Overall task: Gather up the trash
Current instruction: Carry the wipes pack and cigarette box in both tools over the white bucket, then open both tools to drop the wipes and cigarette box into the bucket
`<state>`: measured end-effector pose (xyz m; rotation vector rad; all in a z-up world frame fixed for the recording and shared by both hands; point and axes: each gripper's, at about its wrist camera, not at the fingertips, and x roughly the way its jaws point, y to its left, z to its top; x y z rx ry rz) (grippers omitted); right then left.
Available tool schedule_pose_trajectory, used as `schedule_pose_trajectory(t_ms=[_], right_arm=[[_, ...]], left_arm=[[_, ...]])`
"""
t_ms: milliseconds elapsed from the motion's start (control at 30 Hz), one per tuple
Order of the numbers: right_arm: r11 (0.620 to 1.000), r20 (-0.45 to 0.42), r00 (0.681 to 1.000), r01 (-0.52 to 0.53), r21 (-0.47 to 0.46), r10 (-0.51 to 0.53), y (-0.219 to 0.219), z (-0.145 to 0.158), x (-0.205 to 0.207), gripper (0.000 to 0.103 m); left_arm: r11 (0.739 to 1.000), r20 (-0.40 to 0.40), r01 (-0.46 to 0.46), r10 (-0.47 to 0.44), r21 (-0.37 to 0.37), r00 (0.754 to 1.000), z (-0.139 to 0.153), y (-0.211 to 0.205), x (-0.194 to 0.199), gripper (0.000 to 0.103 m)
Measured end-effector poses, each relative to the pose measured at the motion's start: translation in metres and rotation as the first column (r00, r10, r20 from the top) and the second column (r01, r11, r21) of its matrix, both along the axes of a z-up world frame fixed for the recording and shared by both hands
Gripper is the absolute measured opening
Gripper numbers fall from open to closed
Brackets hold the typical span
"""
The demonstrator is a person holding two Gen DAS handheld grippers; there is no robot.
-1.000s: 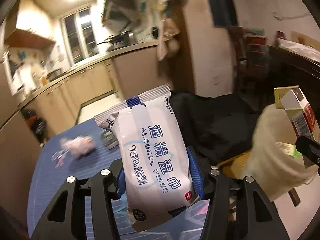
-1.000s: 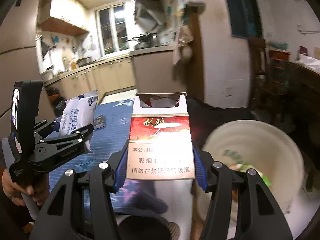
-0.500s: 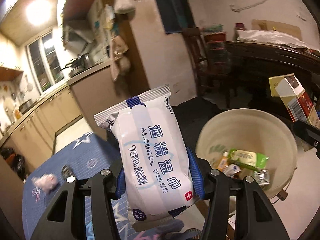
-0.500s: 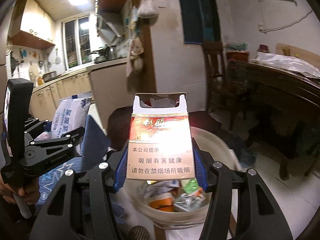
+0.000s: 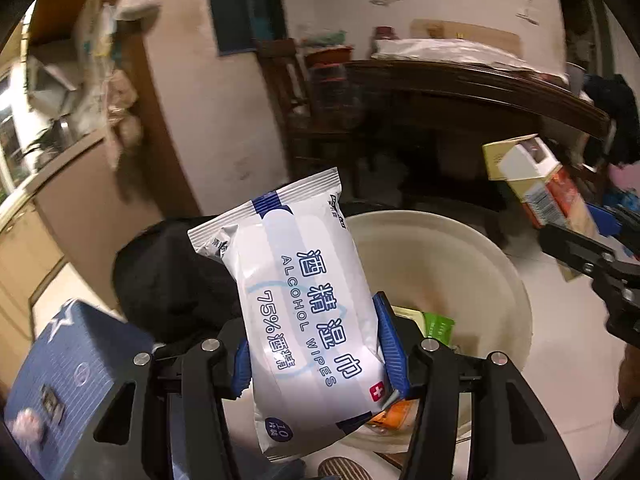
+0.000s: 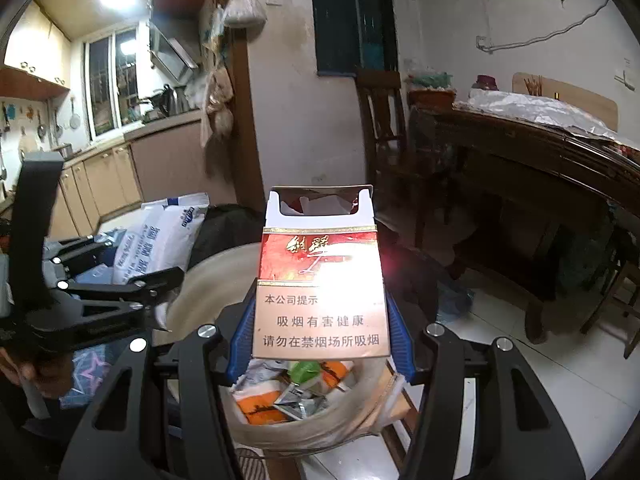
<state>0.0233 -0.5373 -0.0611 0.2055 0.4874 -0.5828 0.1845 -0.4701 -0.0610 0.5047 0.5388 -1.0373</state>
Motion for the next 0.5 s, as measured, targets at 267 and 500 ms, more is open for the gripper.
schedule_pose_trajectory(t_ms=[267, 500], right_arm=[[1.000, -0.025, 1.000, -0.014, 0.002, 0.014, -0.006, -0.007, 0.014, 0.053], [0.999, -0.018, 0.999, -0.032, -0.011, 0.032, -0.011, 0.002, 0.022, 0.053]], left_arm=[[0.996, -0.067, 0.092, -0.091, 0.019, 0.994, -0.010, -0.013, 0.017, 0.055], [0.989, -0.076, 0.145, -0.145, -0.009, 0.986, -0.003, -0.017, 0.021, 0.055]])
